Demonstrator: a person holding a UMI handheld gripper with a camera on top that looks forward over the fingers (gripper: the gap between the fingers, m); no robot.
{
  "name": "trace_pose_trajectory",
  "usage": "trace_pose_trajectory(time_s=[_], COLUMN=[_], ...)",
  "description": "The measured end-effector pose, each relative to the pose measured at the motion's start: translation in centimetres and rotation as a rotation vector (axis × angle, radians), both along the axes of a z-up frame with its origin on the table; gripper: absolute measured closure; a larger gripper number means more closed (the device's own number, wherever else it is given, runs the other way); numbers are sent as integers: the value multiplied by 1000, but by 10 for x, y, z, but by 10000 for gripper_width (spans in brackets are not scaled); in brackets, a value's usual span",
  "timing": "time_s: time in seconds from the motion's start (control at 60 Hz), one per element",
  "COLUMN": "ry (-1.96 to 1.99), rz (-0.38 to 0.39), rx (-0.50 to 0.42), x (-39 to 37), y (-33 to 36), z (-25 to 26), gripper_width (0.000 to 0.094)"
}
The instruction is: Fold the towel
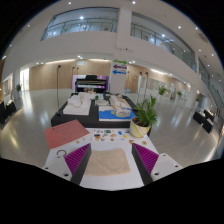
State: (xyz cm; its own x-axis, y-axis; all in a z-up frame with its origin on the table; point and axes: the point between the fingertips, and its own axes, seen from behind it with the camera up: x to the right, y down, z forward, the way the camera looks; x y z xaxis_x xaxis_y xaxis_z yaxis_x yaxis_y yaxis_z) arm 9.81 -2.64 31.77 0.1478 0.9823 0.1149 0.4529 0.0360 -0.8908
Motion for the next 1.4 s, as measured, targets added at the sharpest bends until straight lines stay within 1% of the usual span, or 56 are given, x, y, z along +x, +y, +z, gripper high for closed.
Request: trace_pose_trajectory(time_s=[0.083, 0.167, 0.45, 0.6, 0.717, 0.9, 1.067, 1.15, 1.283, 1.4], ry=[-2, -13, -43, -83, -76, -102, -105, -105, -133, -172], rz=[13, 28, 113, 134, 147, 145, 145, 147, 157, 153], rx=[2, 5, -36, -84, -89, -105, -109, -95, -41, -17], x=[5, 11, 14, 11, -2, -39, -82, -105, -128, -135], y=[-10, -33, -107, -149, -173, -201, -217, -220, -220, -214], z=[1, -14, -57, -103, -138, -210, -257, -273, -299, -319], gripper_width=[82, 80, 83, 86, 83, 83, 85, 85, 107, 173])
